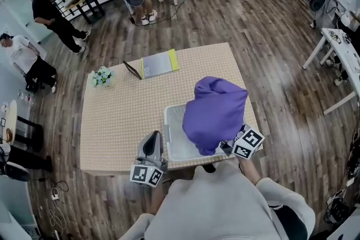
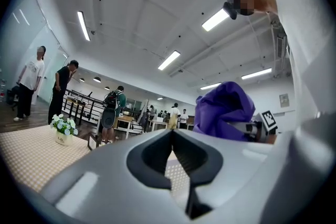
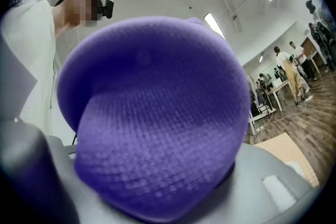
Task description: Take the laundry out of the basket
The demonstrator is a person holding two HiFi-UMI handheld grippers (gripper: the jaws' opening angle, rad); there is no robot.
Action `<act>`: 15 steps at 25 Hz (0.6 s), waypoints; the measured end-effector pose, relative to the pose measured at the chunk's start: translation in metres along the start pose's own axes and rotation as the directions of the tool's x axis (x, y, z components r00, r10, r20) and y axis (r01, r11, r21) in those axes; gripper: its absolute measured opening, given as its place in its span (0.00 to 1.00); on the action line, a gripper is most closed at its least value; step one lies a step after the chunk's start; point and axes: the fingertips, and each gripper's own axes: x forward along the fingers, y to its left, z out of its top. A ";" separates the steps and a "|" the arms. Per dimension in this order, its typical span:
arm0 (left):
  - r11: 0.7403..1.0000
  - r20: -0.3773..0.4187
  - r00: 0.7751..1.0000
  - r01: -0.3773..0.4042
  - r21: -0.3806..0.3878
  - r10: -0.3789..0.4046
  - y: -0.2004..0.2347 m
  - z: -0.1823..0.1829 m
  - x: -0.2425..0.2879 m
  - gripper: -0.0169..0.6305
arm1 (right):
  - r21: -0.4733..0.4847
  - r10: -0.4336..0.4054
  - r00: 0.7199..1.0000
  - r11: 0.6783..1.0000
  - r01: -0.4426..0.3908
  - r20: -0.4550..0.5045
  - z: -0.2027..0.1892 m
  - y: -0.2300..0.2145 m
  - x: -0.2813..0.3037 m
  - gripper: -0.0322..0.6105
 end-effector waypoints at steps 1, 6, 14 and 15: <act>1.000 0.008 1.000 0.000 -0.001 0.000 -0.001 0.001 -0.009 0.04 | -0.018 0.003 1.000 1.000 -0.003 0.016 0.008 0.010 -0.003 0.41; 1.000 0.049 0.999 0.007 -0.007 -0.007 -0.015 0.008 -0.060 0.04 | -0.078 0.003 0.996 0.997 0.004 0.087 0.038 0.060 -0.032 0.41; 0.999 0.073 0.996 0.045 -0.025 -0.043 -0.063 0.006 -0.136 0.04 | -0.191 -0.035 0.986 0.979 0.066 0.164 0.072 0.121 -0.094 0.41; 0.998 0.078 0.996 0.049 -0.026 -0.047 -0.068 0.007 -0.142 0.04 | -0.195 -0.036 0.983 0.978 0.071 0.178 0.076 0.128 -0.103 0.41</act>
